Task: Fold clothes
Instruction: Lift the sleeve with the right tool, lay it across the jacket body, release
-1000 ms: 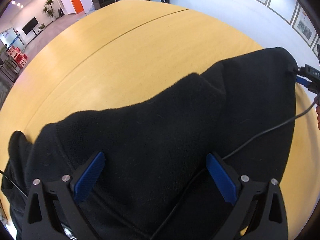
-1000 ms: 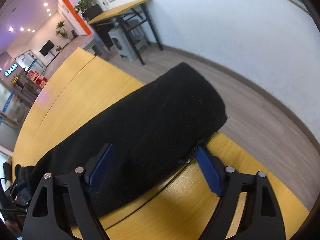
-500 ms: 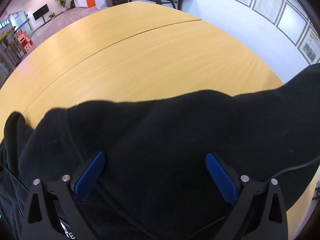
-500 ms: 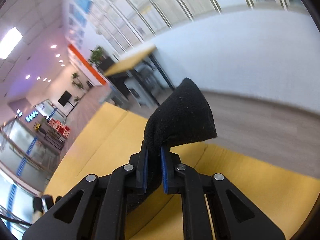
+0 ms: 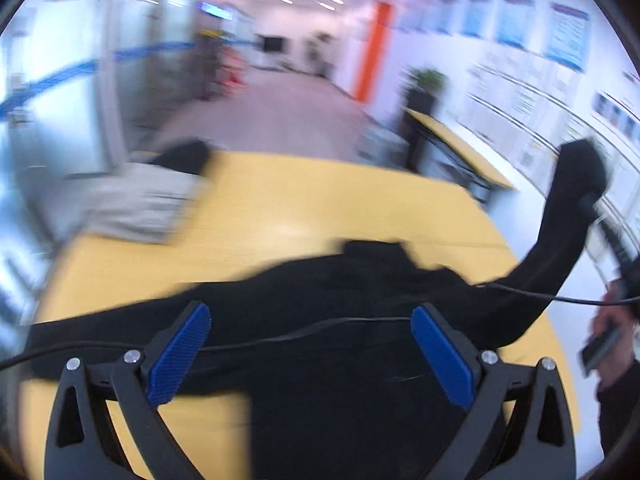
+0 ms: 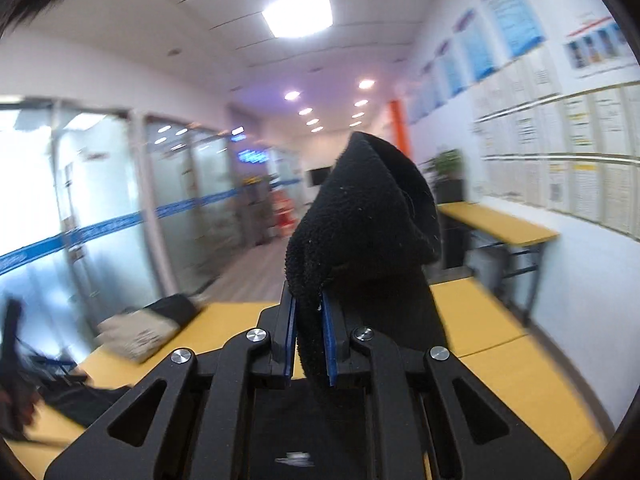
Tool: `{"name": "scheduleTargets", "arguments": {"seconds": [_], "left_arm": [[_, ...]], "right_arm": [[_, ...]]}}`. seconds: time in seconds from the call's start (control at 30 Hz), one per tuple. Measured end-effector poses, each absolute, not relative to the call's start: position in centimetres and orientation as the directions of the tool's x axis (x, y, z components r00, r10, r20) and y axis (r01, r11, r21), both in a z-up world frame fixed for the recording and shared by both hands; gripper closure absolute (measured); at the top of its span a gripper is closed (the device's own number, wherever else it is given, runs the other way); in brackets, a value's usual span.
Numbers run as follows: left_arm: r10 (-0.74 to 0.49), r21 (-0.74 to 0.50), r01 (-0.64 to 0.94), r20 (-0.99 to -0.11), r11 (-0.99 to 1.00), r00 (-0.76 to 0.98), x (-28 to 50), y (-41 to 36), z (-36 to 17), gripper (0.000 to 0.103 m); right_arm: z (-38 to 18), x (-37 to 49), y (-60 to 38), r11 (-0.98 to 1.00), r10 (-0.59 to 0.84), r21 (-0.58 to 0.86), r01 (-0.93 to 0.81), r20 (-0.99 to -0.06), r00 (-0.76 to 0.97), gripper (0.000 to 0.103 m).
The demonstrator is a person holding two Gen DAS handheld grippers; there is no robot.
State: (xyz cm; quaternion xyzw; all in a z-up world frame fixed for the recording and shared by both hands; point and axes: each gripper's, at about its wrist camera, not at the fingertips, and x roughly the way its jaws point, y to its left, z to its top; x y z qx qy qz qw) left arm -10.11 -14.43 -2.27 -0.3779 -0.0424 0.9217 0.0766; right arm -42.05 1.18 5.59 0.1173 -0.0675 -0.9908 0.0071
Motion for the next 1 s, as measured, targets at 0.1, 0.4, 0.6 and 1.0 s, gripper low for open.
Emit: {"name": "scheduleTargets", "arguments": {"seconds": [0.1, 0.4, 0.6, 1.0], "left_arm": [[0.026, -0.058, 0.022, -0.712, -0.998, -0.702, -5.1, -23.0, 0.4, 0.0], [0.016, -0.055, 0.051, -0.824, -0.997, -0.566, -1.1, -34.1, -5.7, 0.0], [0.211, -0.133, -0.178, -0.806, -0.975, -0.552, -5.6, -26.9, -10.6, 0.0], [0.462, -0.201, -0.539, -0.787, -0.818, -0.408, -18.6, -4.1, -20.5, 0.0]], "right_arm": [[-0.6, -47.8, -6.7, -0.991, -0.122, 0.092, 0.095, -0.351, -0.928, 0.092], [-23.2, -55.0, -22.2, -0.963, -0.127, -0.062, 0.262, -0.753, -0.645, 0.092], [-22.1, -52.0, -24.1, -0.924, -0.231, -0.033, 0.382, -0.746, -0.625, 0.061], [-18.8, -45.5, -2.9, -0.988, -0.149, 0.129, 0.079, -0.736, -0.66, 0.016]]}}
